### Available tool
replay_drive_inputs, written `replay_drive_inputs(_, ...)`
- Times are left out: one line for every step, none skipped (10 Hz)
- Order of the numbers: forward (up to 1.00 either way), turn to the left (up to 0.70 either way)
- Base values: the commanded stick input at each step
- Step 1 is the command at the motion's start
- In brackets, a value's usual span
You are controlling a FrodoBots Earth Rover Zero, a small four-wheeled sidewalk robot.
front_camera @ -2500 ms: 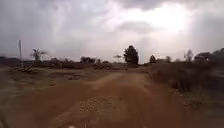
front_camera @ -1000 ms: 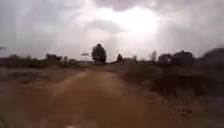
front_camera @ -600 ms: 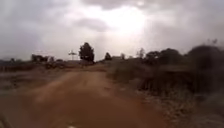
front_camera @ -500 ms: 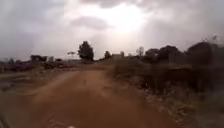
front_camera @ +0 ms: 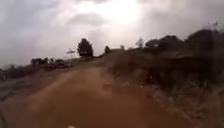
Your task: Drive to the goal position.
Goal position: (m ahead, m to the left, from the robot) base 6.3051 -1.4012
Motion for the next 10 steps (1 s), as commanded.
replay_drive_inputs(0.5, 0.33)
replay_drive_inputs(0.5, 0.5)
replay_drive_inputs(0.5, 0.5)
replay_drive_inputs(0.5, 0.5)
replay_drive_inputs(0.5, 0.5)
replay_drive_inputs(0.5, 0.5)
replay_drive_inputs(0.5, 0.5)
replay_drive_inputs(0.5, 0.5)
replay_drive_inputs(0.5, 0.5)
replay_drive_inputs(0.5, 0.5)
